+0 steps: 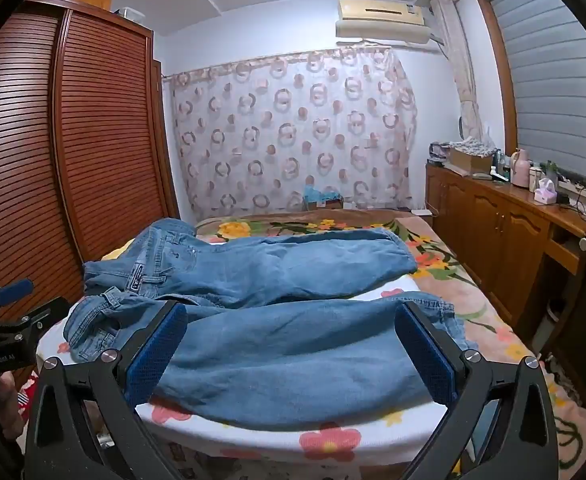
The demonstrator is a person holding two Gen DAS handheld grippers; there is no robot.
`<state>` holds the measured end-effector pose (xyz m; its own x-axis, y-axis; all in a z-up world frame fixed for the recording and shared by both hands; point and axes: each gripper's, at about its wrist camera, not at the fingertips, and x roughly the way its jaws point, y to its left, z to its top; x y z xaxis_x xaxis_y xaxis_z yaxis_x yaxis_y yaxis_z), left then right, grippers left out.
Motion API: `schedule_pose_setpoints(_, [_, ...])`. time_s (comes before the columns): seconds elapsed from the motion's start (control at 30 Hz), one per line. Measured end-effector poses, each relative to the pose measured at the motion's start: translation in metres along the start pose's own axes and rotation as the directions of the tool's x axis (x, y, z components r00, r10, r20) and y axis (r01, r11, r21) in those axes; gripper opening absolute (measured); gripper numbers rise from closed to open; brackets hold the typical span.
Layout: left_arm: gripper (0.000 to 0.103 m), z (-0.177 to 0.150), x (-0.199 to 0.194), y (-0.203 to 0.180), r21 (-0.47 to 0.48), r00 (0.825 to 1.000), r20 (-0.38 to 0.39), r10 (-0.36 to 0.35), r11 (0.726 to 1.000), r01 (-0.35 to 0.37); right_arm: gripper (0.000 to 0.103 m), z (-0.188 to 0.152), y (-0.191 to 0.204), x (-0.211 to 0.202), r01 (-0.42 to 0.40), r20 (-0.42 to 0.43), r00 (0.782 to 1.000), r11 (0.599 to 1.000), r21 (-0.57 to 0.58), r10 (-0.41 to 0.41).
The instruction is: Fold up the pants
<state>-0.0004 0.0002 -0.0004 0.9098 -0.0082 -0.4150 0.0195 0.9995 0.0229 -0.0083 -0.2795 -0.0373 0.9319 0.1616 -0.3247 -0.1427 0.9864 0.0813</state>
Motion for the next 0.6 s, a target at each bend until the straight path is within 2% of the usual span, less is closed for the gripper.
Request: schedule_pose_setpoints(0.6, [0.103, 0.000, 0.011, -0.002, 0.001, 1.000, -0.014, 0.002, 1.000, -0.002, 0.103, 0.001, 0.001, -0.002, 0.007, 0.003, 1.000, 1.000, -0.013, -0.007])
